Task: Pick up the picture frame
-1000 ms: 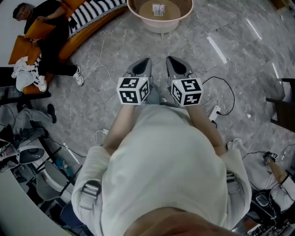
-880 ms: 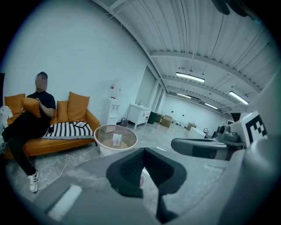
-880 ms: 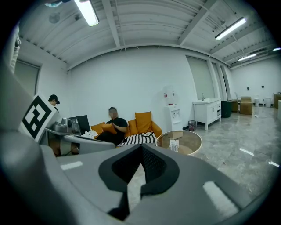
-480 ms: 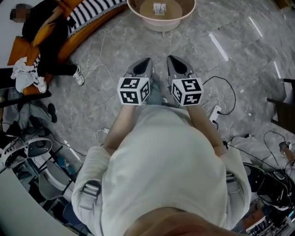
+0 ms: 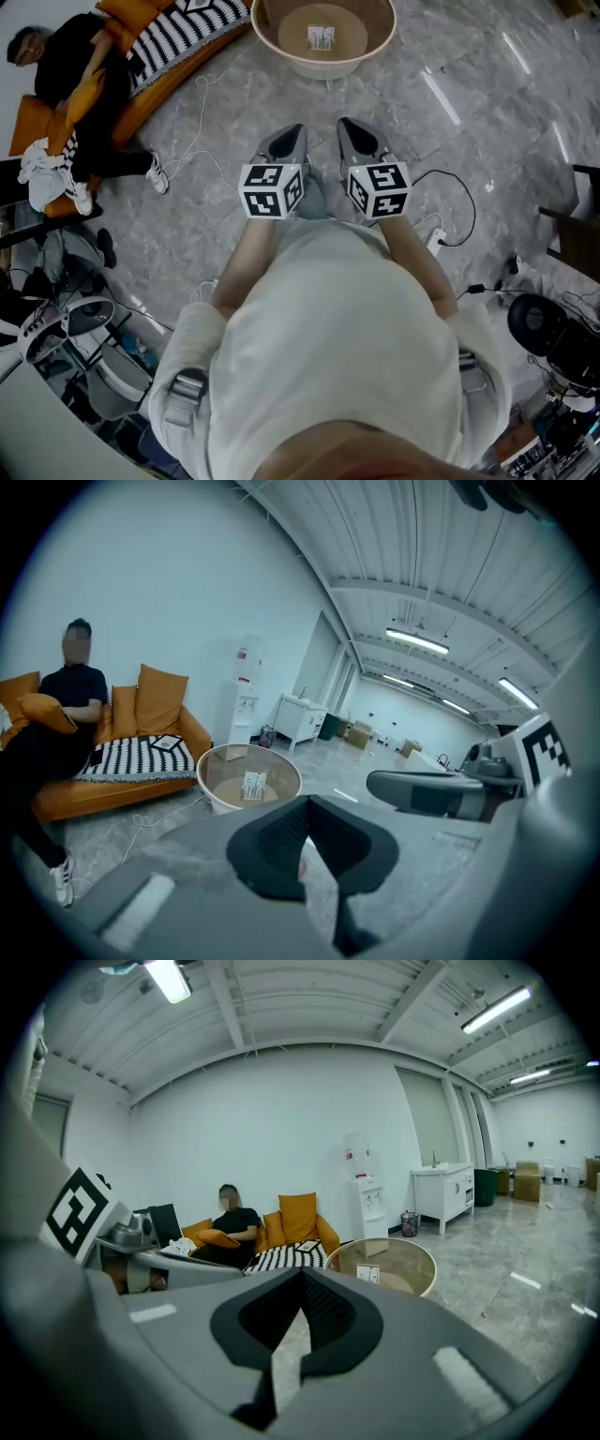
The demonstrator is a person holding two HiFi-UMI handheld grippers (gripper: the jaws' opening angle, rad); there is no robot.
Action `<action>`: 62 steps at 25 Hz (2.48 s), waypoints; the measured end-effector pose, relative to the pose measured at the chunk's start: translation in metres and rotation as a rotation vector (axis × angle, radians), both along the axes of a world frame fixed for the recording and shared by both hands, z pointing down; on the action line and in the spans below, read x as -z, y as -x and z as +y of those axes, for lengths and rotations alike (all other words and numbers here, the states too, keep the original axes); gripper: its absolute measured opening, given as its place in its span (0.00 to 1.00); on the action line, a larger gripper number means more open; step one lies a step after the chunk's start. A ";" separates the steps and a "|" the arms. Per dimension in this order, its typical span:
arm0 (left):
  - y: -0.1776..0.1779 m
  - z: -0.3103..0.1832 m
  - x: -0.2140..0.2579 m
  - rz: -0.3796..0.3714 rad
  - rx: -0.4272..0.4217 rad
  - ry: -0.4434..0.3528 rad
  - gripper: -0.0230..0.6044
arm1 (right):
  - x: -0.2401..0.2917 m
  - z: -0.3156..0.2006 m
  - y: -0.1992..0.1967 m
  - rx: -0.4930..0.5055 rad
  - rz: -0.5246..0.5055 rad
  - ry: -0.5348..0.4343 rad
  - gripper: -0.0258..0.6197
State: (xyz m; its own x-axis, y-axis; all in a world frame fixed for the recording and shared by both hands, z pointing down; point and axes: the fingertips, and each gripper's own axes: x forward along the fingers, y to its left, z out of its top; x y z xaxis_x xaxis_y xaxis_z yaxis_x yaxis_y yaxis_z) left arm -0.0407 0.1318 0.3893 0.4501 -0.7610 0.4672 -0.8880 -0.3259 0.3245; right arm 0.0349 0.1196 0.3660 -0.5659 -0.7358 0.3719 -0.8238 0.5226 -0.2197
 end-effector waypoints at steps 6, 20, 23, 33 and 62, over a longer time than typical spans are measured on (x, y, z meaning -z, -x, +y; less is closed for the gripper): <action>0.008 -0.053 0.002 -0.002 -0.027 0.011 0.04 | 0.001 -0.052 0.009 -0.015 0.014 0.013 0.04; 0.034 -0.155 -0.009 0.000 -0.100 0.021 0.04 | -0.005 -0.150 0.042 -0.056 0.035 0.020 0.04; 0.041 -0.169 -0.017 0.006 -0.111 0.041 0.04 | -0.013 -0.163 0.049 -0.067 0.035 0.035 0.04; 0.056 -0.210 -0.045 0.005 -0.114 0.080 0.04 | -0.039 -0.196 0.057 -0.090 0.047 0.073 0.04; 0.020 -0.334 -0.235 -0.070 -0.092 0.230 0.04 | -0.221 -0.335 0.016 -0.019 0.121 0.230 0.04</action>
State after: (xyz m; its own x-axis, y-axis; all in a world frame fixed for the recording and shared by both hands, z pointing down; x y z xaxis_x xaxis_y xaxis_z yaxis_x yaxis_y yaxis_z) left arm -0.0603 -0.2017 0.6245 0.4729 -0.5889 0.6555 -0.8810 -0.3311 0.3381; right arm 0.0184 -0.2156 0.5873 -0.4940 -0.6341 0.5948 -0.8605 0.4543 -0.2304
